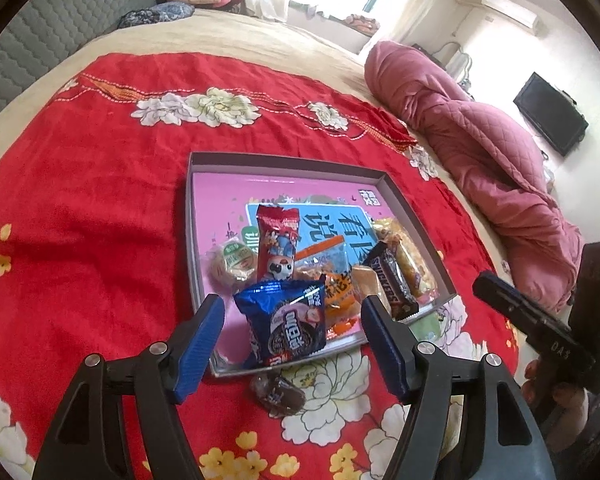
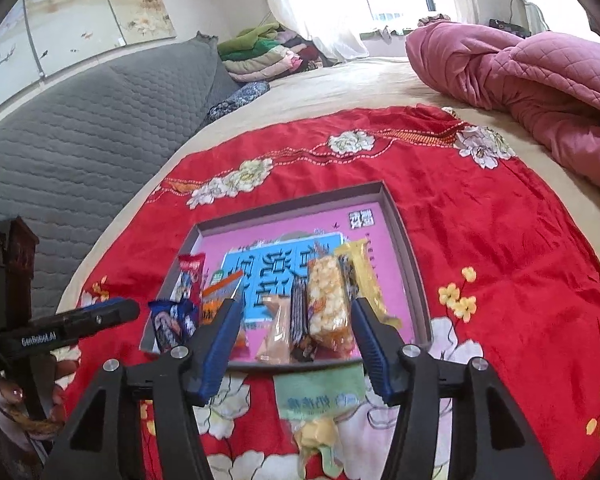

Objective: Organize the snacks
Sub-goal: 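Withdraw both open grippers up and away from the box, then move the right gripper to the green-labeled pastry bag while the left gripper approaches the dark round chocolate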

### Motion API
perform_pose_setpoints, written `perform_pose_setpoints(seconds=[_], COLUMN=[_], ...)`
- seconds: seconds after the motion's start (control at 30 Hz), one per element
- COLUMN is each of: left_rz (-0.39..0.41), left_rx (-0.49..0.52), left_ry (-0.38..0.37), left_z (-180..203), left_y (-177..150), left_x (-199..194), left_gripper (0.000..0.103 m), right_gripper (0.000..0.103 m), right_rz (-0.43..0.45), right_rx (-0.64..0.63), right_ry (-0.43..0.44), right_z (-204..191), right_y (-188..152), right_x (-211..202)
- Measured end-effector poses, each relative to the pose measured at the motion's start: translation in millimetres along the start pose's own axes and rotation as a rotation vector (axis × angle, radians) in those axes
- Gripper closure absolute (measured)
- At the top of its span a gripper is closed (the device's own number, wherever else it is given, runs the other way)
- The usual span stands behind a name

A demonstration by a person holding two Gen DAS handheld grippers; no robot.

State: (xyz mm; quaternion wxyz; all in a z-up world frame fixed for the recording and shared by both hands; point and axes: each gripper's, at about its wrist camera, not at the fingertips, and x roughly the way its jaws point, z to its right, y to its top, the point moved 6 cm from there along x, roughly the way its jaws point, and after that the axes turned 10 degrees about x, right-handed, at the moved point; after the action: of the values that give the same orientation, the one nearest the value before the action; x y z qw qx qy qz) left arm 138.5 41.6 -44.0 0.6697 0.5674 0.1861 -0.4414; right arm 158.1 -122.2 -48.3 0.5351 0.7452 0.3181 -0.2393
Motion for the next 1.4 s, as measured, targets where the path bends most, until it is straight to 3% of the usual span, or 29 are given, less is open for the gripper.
perform_pose_setpoints(seconds=[0.3,0.63,1.4], left_rz=[-0.019,-0.039,-0.203], left_rx=[-0.024,-0.058,-0.007], left_ry=[-0.011,0.009,0.010], left_z=[1.1,2.2,16.2], left_y=[-9.0,-22.2,-66.9], left_x=[-1.0,-5.0,28.9], left_gripper=[0.030,0.030,0.030], right_gripper=[0.039,0.038,0.032], right_rz=[-0.018,-0.038,-0.145], right_rx=[0.006,-0.014,-0.035], right_ry=[-0.002,-0.017,-0.045], right_z=[2.5,3.3,13.2], right_y=[-11.1,-23.2,-65.1], right_x=[-5.3,-7.3,6.5])
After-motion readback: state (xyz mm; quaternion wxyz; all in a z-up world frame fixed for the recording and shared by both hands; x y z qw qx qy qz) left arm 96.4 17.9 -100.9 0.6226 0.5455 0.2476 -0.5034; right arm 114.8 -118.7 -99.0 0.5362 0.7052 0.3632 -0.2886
